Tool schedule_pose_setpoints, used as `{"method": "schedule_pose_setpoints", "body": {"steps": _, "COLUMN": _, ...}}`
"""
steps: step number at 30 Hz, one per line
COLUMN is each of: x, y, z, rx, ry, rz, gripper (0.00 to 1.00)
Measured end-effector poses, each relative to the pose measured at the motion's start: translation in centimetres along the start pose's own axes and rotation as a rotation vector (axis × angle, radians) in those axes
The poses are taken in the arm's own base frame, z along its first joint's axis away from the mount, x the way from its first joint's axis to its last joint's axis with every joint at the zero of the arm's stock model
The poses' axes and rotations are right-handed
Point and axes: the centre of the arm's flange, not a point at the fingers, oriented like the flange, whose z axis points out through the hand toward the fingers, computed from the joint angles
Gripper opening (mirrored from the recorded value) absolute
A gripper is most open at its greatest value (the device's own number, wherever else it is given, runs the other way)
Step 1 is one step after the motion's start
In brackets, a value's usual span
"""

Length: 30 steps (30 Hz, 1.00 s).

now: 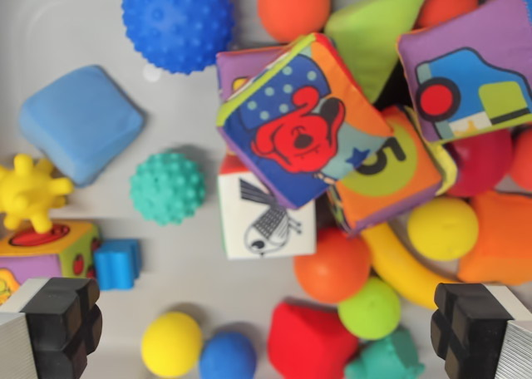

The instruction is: Pick an object from the bin

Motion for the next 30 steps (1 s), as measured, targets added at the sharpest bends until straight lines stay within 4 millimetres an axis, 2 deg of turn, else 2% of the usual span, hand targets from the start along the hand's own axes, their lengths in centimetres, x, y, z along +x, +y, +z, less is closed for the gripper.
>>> {"method": "schedule_pose_setpoints", "body": {"steps": 18, "x": 1.3, "y": 0.5, "z": 1.1, "rx": -0.006, "ry": -0.004, "rz": 0.11, "gripper": 1.0}}
{"method": "schedule_pose_setpoints", "body": {"steps": 30, "x": 2.9, "y": 0.9, "z": 2.2, "rx": -0.009, "ry": -0.005, "rz": 0.243, "gripper": 1.0}}
